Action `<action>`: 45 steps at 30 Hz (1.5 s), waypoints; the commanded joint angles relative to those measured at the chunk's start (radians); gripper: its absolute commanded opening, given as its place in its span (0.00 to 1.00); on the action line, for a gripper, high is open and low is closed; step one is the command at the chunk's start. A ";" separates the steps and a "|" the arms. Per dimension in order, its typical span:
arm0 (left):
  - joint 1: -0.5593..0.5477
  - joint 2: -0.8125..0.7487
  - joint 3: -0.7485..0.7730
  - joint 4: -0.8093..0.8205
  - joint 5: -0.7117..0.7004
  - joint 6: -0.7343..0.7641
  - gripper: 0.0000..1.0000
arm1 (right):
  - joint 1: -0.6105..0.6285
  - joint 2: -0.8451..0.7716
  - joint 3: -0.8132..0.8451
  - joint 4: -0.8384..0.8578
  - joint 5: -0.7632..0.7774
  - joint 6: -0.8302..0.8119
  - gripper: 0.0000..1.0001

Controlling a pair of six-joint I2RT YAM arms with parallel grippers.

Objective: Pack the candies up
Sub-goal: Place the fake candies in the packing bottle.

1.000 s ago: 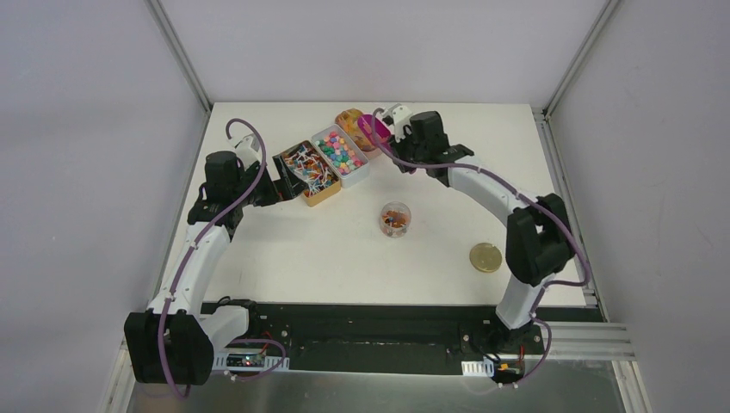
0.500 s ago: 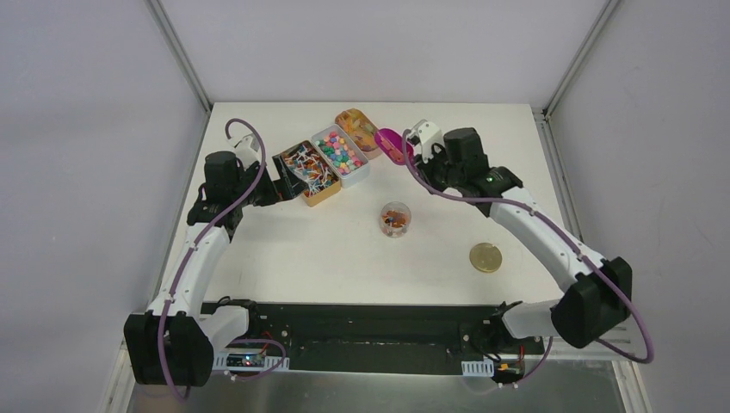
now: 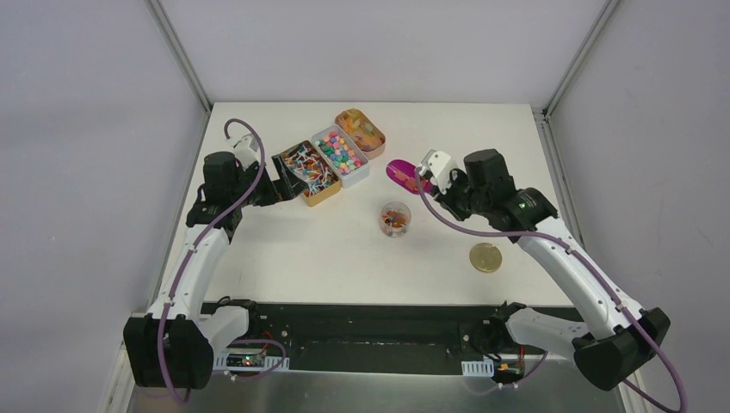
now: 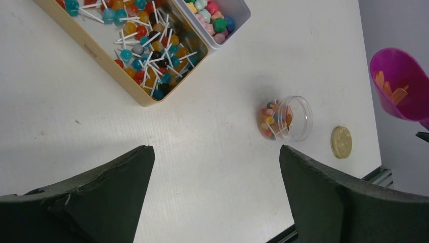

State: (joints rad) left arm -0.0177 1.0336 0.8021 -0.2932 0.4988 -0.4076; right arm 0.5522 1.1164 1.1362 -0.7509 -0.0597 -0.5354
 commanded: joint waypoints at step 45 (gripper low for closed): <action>0.007 -0.032 -0.006 0.024 0.009 0.006 0.99 | 0.273 0.157 0.084 -0.348 0.473 -0.158 0.00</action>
State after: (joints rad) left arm -0.0177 1.0279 0.8021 -0.2932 0.4988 -0.4076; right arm 0.8051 1.2633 1.1606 -1.0977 0.3477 -0.6899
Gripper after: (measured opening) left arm 0.992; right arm 0.293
